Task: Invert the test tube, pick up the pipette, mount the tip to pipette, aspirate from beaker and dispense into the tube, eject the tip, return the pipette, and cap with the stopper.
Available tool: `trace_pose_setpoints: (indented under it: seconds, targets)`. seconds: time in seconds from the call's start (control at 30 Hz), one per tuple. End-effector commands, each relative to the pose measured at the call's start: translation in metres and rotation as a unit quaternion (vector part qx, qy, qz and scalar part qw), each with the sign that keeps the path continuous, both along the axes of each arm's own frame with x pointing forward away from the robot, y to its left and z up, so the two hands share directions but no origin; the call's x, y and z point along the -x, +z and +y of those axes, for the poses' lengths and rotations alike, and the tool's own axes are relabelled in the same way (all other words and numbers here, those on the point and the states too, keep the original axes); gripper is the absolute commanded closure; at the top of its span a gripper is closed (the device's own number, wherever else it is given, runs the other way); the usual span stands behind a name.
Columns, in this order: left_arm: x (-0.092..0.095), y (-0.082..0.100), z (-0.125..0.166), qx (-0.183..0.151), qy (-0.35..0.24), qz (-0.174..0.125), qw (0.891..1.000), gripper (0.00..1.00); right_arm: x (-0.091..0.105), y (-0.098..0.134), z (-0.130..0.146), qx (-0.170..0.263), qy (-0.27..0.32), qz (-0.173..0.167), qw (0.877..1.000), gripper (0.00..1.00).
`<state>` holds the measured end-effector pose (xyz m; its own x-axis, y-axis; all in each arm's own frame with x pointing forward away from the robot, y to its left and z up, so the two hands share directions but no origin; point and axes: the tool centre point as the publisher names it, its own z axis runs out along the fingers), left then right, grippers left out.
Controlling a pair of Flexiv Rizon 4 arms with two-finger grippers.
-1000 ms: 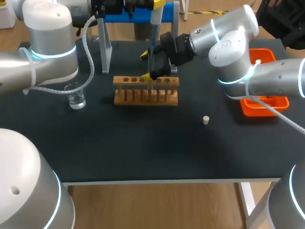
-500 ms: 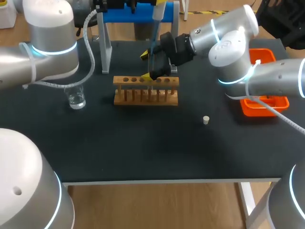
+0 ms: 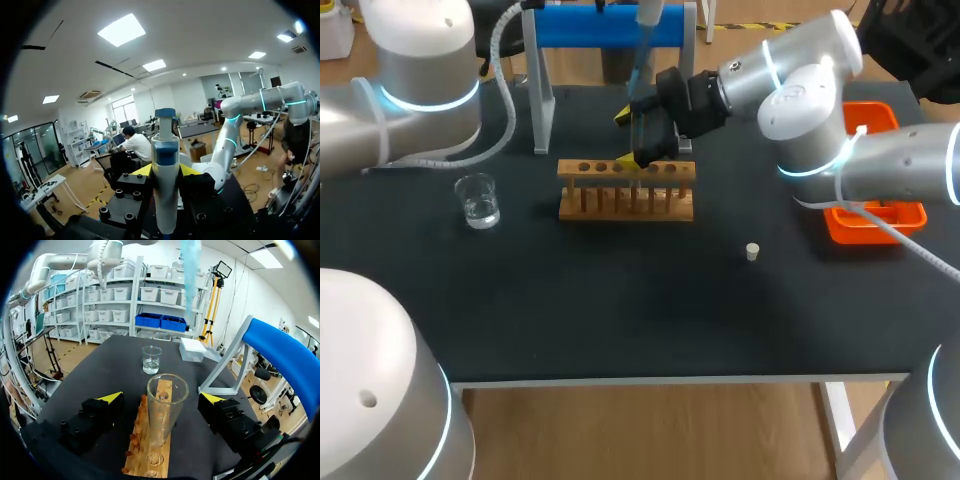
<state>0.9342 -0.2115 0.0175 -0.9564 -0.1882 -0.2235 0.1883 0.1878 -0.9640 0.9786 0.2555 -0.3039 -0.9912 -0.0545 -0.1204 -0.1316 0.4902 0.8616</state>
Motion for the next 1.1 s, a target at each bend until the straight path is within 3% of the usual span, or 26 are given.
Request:
trace_pose_setpoints:
  seconds: [0.03,0.23,0.5,0.77,1.1]
  targets:
    - [0.049,0.001,0.04,-0.013,0.037,0.006,0.999,1.0,-0.002,0.0,-0.001,0.001,0.003,0.001,1.0,0.0]
    - [0.106,-0.028,0.059,-0.007,0.054,0.01,0.998,1.0,-0.002,0.0,-0.001,0.001,0.003,0.001,1.0,0.0]
    - [0.149,-0.078,0.049,0.03,0.049,0.021,0.998,1.0,-0.002,0.0,-0.001,0.001,0.003,0.001,1.0,0.0]
    - [0.157,-0.11,0.028,0.054,0.008,0.028,0.998,1.0,-0.002,0.0,-0.001,0.001,0.003,0.001,1.0,0.0]
    - [0.146,-0.125,0.009,0.064,-0.029,0.022,0.997,1.0,-0.002,0.0,-0.001,0.001,0.003,0.001,1.0,0.0]
